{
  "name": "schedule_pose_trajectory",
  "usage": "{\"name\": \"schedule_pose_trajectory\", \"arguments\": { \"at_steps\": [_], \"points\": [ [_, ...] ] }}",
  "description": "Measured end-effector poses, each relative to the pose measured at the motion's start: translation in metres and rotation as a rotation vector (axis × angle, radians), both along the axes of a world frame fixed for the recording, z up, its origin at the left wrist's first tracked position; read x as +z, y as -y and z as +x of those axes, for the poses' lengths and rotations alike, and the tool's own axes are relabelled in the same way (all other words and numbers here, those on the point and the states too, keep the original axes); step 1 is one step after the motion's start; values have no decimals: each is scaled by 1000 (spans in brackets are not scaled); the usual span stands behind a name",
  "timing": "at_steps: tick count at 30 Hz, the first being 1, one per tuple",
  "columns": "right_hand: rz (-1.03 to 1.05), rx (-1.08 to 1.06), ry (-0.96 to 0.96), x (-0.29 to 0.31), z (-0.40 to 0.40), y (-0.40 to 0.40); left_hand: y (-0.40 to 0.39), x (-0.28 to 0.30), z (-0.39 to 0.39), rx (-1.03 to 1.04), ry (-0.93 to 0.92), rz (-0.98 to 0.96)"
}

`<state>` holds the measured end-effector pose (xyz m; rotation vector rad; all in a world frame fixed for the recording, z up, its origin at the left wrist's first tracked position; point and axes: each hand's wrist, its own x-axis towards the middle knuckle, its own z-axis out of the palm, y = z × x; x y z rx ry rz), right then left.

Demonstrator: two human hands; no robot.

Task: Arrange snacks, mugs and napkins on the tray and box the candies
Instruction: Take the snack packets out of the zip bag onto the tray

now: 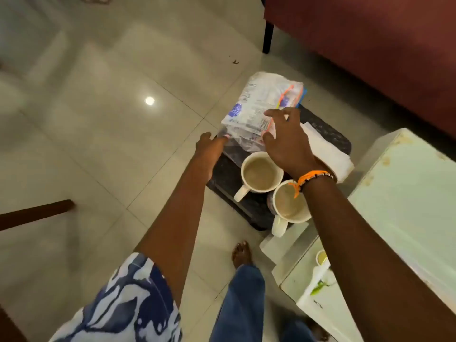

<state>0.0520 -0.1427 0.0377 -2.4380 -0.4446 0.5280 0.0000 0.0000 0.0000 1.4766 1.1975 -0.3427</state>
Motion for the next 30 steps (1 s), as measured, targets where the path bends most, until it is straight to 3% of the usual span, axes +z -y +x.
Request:
{"name": "schedule_pose_trajectory", "arguments": {
  "at_steps": [6,14,23,30],
  "points": [
    [38,-75,-52,-27,12,-5,-11,-25,17,-11,59,-84],
    [120,-167,-170,-24,23,5,7,-18,29,86,308,-149],
    [230,-185,-237,-16,24,21,34,-1,28,105,575,125],
    [263,-243,-265,-11,20,33,44,13,26,-1,714,284]
  ]
}}
